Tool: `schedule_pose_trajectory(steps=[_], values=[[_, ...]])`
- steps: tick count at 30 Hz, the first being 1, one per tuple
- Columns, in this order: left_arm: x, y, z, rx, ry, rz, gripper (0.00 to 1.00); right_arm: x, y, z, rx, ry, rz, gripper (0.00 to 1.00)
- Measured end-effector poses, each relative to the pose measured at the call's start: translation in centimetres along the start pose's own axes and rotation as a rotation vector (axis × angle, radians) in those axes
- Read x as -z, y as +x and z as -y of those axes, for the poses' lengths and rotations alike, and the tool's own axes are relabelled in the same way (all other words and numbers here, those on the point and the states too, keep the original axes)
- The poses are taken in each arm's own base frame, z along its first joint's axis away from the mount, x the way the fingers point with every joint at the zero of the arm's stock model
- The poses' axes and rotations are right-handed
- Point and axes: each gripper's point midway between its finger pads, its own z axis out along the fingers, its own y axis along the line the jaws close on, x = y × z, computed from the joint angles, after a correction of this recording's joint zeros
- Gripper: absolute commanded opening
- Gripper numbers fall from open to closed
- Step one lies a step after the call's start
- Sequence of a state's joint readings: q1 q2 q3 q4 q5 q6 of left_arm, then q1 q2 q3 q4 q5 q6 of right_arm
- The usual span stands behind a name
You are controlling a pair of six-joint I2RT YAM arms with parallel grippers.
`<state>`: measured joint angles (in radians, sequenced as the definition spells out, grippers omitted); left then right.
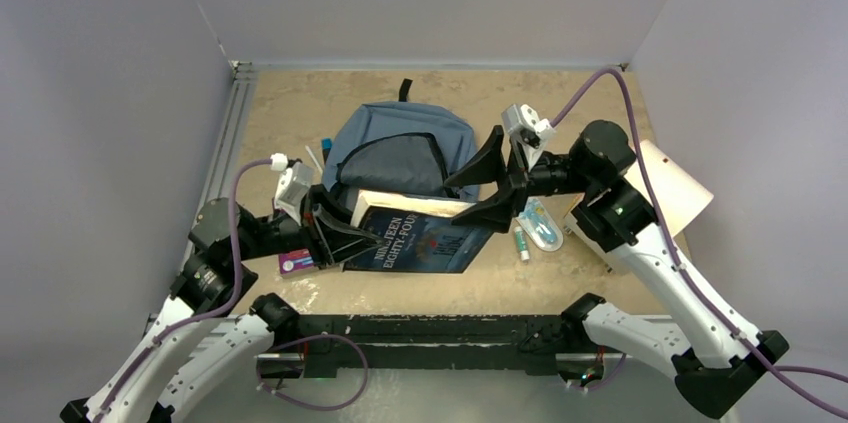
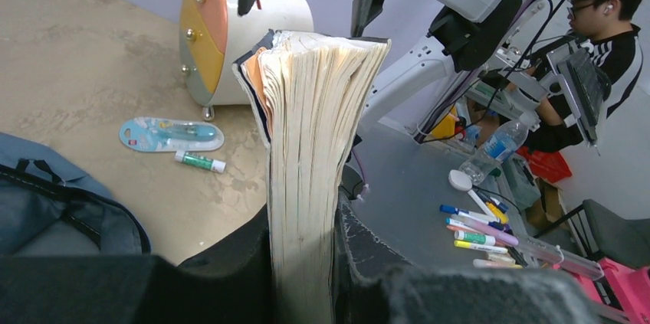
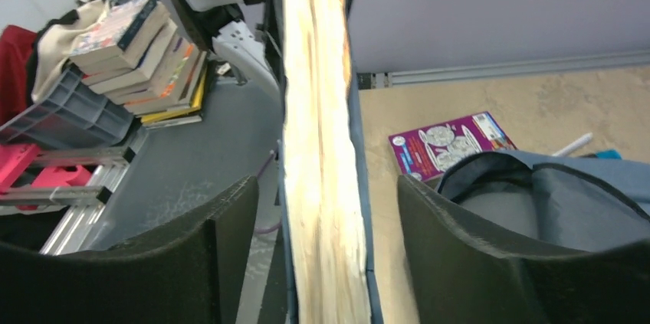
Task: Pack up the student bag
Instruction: Pick up the book from the center of the board.
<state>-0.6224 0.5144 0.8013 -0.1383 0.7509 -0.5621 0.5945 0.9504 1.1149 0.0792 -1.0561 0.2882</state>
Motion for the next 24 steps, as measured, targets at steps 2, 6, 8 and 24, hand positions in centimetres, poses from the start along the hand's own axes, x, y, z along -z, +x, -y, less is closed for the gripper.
schedule_pose_trajectory(steps=[2, 6, 8, 24], values=[[0.0, -0.3, 0.0, -0.012, 0.001, 0.011, 0.00, 0.0, 0.6, 0.6, -0.017, 0.022, -0.006, 0.74], [0.1, -0.9, 0.0, -0.032, -0.013, 0.040, 0.00, 0.0, 1.1, 2.5, -0.043, 0.121, 0.005, 0.83], [0.5, -1.3, 0.1, -0.045, -0.032, 0.069, 0.00, 0.1, 1.2, 3.2, -0.054, 0.165, 0.019, 0.86], [3.7, -4.8, 2.0, -0.162, -0.087, 0.311, 0.00, -1.0, 1.4, 3.0, -0.149, 0.066, 0.127, 0.80]])
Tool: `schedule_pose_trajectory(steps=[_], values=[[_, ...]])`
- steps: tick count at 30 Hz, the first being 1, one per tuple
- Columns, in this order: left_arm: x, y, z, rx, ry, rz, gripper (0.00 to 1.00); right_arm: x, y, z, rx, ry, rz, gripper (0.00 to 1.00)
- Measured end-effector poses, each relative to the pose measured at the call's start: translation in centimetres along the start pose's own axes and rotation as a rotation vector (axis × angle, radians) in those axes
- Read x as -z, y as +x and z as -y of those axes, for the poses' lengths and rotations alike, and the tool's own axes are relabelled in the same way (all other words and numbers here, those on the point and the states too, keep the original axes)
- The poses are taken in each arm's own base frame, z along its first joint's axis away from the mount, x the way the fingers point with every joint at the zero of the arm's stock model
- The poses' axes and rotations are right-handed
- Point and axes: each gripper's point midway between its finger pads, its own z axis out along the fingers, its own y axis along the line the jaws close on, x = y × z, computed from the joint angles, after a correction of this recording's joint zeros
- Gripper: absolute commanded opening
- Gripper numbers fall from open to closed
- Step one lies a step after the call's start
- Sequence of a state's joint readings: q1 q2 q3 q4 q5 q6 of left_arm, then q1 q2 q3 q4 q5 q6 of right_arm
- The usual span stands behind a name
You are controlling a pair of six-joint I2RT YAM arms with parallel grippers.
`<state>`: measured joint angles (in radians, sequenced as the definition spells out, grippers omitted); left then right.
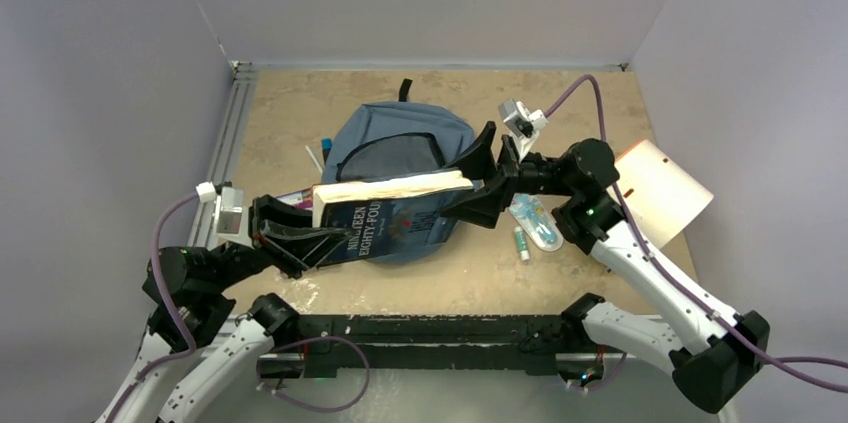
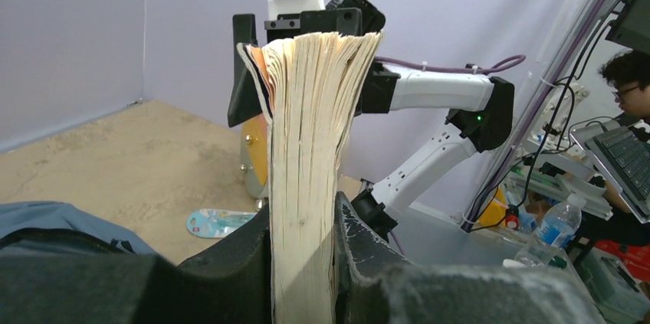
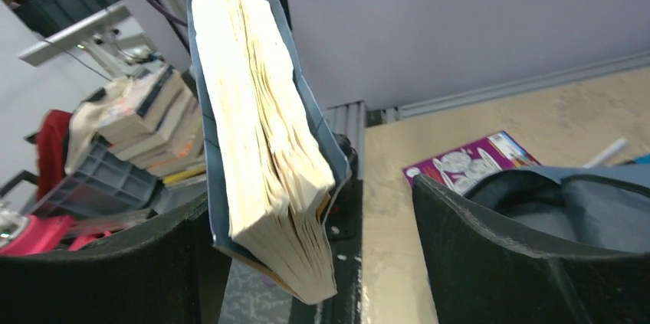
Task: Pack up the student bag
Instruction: Pick up the book from the center of the board.
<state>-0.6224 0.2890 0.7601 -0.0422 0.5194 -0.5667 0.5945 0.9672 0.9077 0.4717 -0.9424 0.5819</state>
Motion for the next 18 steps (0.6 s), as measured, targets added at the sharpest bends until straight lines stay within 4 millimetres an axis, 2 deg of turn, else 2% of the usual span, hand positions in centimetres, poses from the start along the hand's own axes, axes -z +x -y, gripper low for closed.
schedule_pose_trajectory(steps=[5, 8, 10, 14, 16, 18], values=[[-1.0, -0.7, -0.2, -0.003, 0.017, 0.029, 0.00, -0.6, 0.0, -0.6, -0.042, -0.102, 0.033, 0.65], [-2.0, -0.9, -0.7, -0.003, 0.022, 0.036, 0.00, -0.8, -0.2, -0.9, -0.057, -0.149, 0.048, 0.49], [-2.5, -0.9, -1.0, -0.002, 0.024, 0.040, 0.00, -0.8, -0.4, -1.2, -0.058, -0.179, 0.058, 0.36], [-3.3, -0.7, -1.7, 0.002, 0.024, 0.040, 0.00, -0.7, -0.5, -1.8, -0.053, -0.216, 0.074, 0.00], [-3.4, -0.8, -1.6, 0.004, 0.027, 0.047, 0.00, -0.6, -0.7, -2.1, -0.049, -0.225, 0.081, 0.00], [-3.4, -0.9, -1.6, 0.004, 0.030, 0.048, 0.09, -0.6, -0.7, -2.2, -0.042, -0.229, 0.083, 0.00]])
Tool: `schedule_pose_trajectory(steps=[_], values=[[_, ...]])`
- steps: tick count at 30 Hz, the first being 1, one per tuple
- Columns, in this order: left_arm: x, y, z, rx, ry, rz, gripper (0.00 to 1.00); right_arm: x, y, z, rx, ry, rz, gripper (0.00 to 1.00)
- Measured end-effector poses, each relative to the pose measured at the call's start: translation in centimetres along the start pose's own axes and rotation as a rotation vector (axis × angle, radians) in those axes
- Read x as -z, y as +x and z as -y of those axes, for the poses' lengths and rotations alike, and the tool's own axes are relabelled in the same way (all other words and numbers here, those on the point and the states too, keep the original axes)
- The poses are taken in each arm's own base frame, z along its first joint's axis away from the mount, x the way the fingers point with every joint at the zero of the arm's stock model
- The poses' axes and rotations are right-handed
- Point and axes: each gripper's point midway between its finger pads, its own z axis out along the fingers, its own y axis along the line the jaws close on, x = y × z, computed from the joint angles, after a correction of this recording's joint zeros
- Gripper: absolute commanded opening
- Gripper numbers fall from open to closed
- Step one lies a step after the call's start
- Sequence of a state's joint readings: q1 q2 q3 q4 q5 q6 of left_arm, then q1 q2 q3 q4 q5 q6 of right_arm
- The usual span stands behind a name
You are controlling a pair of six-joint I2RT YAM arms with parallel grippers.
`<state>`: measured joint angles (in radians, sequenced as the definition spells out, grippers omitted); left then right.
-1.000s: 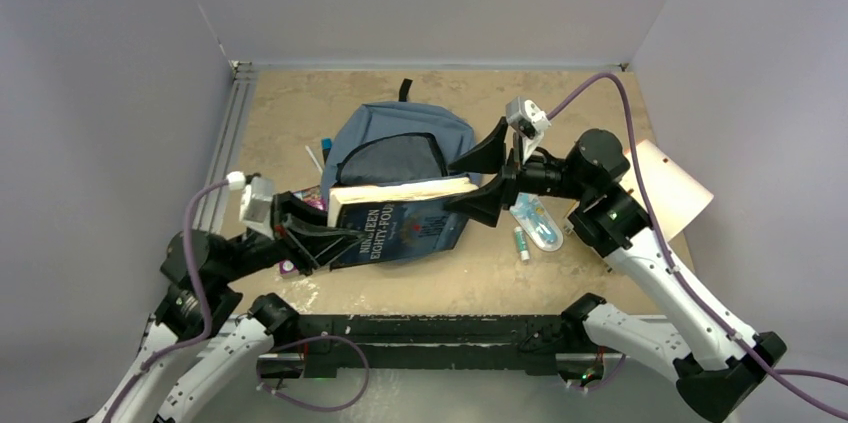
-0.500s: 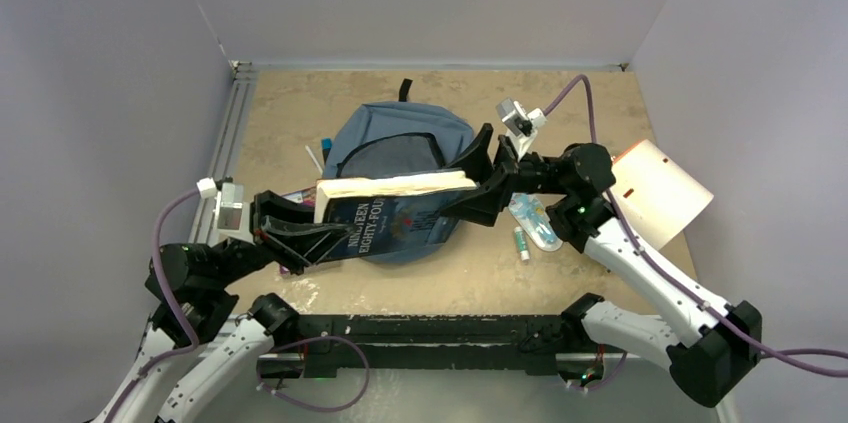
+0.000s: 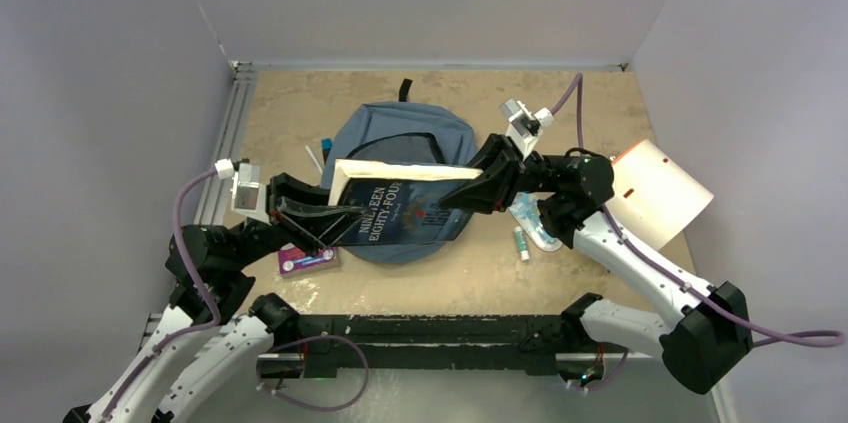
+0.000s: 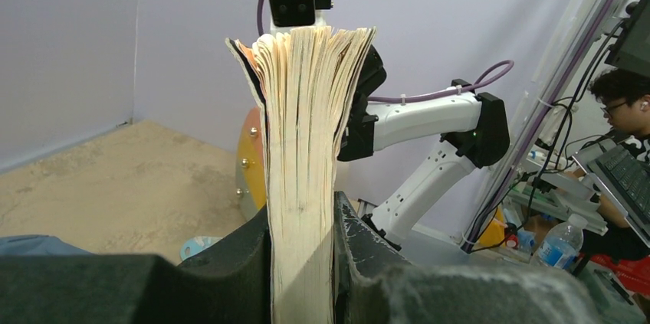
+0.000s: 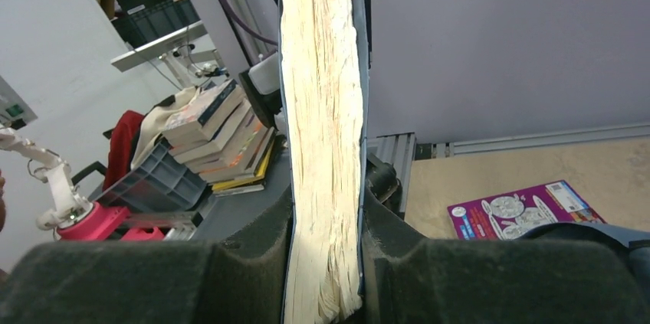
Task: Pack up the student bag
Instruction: Pick up the book from the center of the board.
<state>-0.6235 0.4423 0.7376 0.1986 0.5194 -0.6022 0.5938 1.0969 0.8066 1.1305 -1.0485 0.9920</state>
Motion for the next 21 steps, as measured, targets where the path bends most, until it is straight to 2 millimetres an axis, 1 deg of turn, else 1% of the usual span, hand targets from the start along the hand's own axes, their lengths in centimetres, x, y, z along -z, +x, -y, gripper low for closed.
schedule_pose_trajectory(steps=[6, 9, 12, 15, 21], values=[[0.2, 0.6, -0.3, 0.014, -0.026, -0.044, 0.44, 0.1, 0.0, -0.2, 0.006, 0.032, -0.037, 0.00], [0.3, 0.5, 0.0, 0.017, -0.028, -0.075, 0.53, -0.1, -0.7, -0.5, 0.027, 0.052, -0.063, 0.00], [0.3, 1.0, 0.2, 0.028, -0.021, -0.119, 0.57, -0.3, -1.8, -0.3, 0.050, 0.092, -0.066, 0.00], [0.1, 2.1, -0.1, 0.051, -0.018, -0.171, 0.58, -0.4, -2.5, 0.5, 0.053, 0.149, -0.049, 0.00], [-0.3, 4.4, -1.8, 0.106, -0.061, -0.251, 0.59, 0.0, -2.0, 2.4, 0.011, 0.245, -0.061, 0.00]])
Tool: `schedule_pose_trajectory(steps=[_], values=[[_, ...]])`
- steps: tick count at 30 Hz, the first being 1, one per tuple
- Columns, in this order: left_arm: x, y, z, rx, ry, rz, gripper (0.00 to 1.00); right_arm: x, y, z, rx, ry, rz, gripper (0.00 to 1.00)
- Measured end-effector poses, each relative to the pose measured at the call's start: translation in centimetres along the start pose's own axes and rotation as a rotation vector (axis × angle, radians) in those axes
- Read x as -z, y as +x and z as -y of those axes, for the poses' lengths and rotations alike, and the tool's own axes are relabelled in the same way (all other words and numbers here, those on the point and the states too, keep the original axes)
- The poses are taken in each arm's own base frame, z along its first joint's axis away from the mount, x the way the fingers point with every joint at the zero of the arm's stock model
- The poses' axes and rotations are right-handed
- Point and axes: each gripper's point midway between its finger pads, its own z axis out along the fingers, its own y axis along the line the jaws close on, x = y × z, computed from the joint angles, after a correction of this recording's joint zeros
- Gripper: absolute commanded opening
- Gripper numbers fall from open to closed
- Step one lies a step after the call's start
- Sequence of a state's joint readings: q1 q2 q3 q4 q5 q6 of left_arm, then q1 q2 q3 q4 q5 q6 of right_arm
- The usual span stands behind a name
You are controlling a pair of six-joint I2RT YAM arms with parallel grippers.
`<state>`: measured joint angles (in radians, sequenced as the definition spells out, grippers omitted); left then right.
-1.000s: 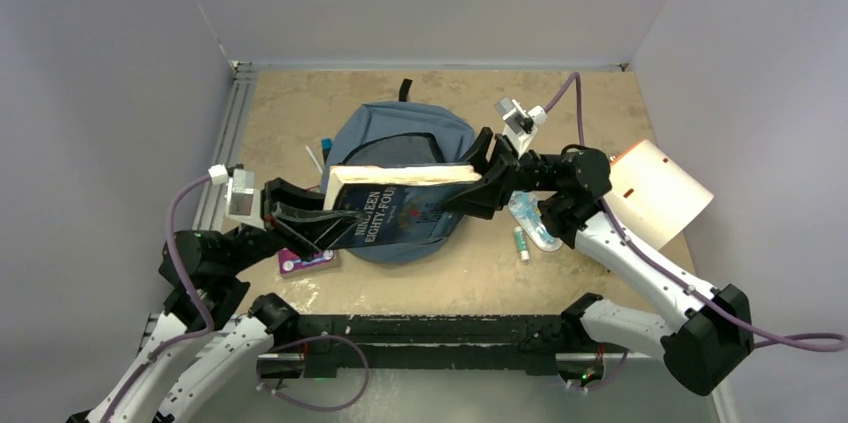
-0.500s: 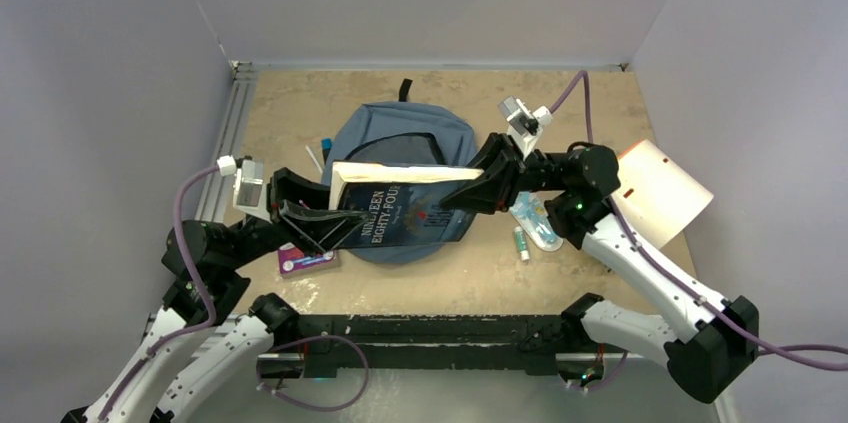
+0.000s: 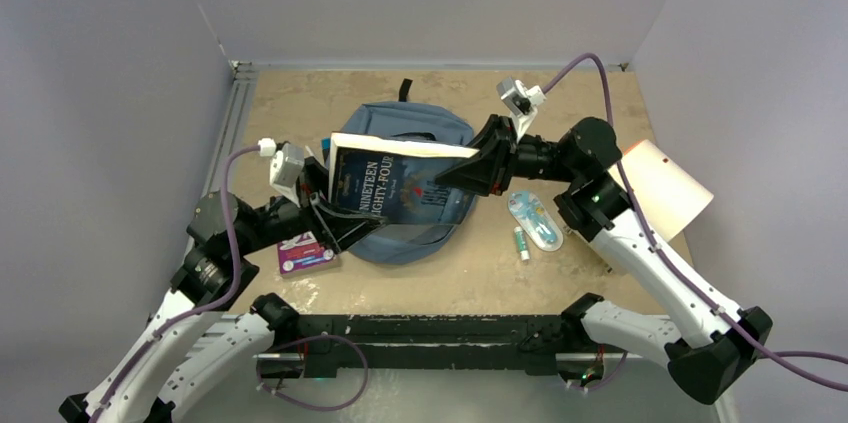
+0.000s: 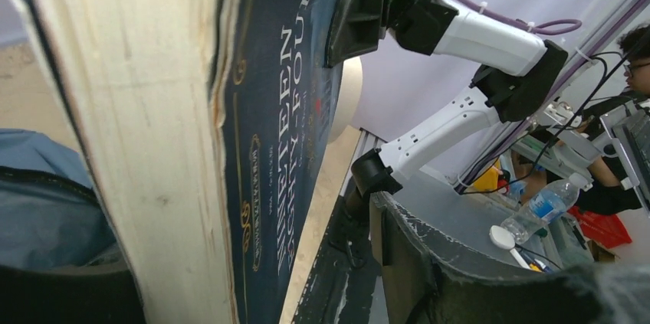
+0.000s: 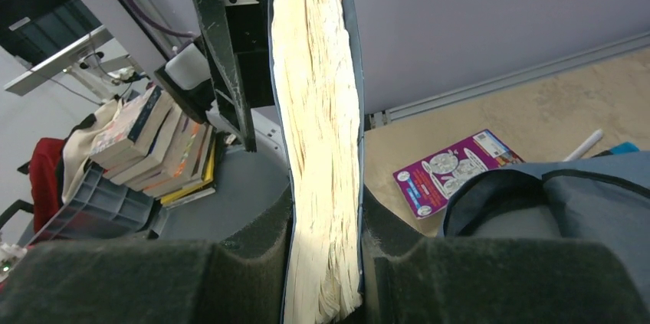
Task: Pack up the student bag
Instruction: Pick up the book from the center of the board.
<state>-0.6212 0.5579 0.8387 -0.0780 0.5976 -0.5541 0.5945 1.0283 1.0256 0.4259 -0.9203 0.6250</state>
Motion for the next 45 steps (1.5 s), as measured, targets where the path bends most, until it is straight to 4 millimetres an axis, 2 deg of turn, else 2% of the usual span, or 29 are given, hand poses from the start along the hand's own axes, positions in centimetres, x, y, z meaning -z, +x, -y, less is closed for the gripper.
schedule_pose_trajectory(steps=[7, 16, 24, 40, 45], values=[[-0.1, 0.2, -0.8, -0.010, -0.035, -0.006, 0.59, -0.2, -0.9, 0.9, 0.015, 0.091, -0.037, 0.00], [0.4, 0.1, -1.5, -0.003, -0.093, 0.011, 0.58, 0.1, 0.1, 2.3, 0.027, 0.160, -0.071, 0.00], [0.7, 0.1, -1.7, 0.001, -0.113, 0.014, 0.48, 0.4, 0.7, 2.6, 0.036, 0.174, -0.097, 0.00], [0.3, 0.2, -1.8, 0.025, -0.105, 0.013, 0.42, 0.7, 0.7, 3.1, 0.101, 0.200, -0.113, 0.00], [0.1, 0.0, -1.7, 0.031, -0.098, 0.017, 0.32, 0.7, 0.6, 3.2, 0.115, 0.206, -0.112, 0.00]])
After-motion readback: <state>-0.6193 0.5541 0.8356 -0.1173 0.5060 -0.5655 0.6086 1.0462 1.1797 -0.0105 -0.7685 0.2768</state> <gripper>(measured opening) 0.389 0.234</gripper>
